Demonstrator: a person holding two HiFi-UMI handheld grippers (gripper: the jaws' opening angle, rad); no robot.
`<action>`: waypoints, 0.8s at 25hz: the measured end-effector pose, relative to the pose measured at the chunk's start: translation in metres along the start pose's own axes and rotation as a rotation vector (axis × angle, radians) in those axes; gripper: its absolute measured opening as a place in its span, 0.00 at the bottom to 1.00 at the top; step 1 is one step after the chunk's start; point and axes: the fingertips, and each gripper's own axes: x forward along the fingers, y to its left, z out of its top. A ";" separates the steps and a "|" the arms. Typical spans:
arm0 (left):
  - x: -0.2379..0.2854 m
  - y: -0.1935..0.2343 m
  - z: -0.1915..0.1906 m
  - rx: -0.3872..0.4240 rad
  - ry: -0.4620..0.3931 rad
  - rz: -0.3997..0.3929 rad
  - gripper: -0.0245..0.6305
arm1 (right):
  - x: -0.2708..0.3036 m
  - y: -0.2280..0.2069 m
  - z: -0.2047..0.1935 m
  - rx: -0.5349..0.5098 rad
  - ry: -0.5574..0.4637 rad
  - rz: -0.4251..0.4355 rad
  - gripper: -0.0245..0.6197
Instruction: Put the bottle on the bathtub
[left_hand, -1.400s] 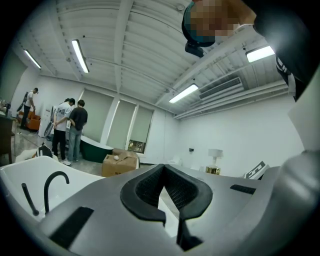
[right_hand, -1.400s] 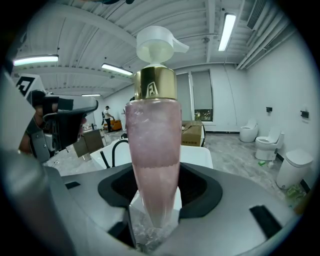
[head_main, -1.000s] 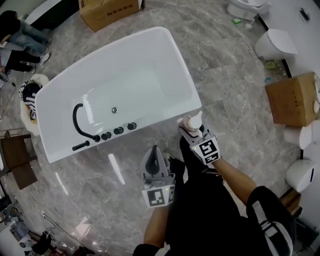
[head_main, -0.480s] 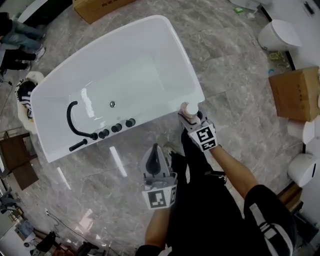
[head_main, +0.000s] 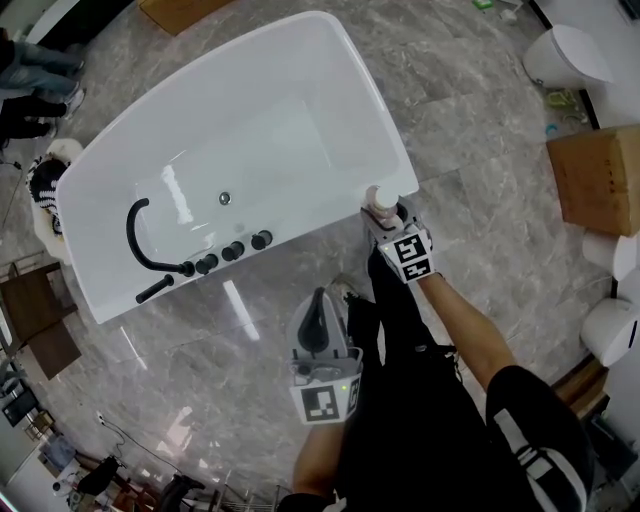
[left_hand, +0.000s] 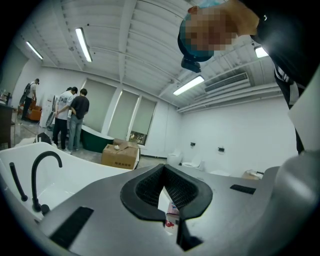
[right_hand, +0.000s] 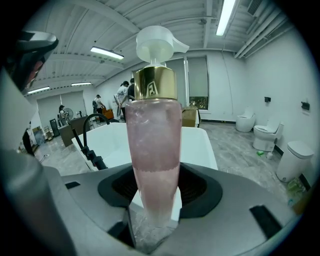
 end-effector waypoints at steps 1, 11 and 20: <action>0.001 0.001 -0.001 -0.004 0.001 0.002 0.06 | 0.004 -0.001 -0.003 0.002 0.002 -0.002 0.39; 0.015 0.006 -0.012 -0.019 0.022 0.012 0.06 | 0.035 -0.006 -0.032 -0.006 0.027 0.006 0.39; 0.018 0.016 -0.020 -0.005 0.037 0.033 0.06 | 0.060 -0.011 -0.044 -0.005 0.038 0.010 0.39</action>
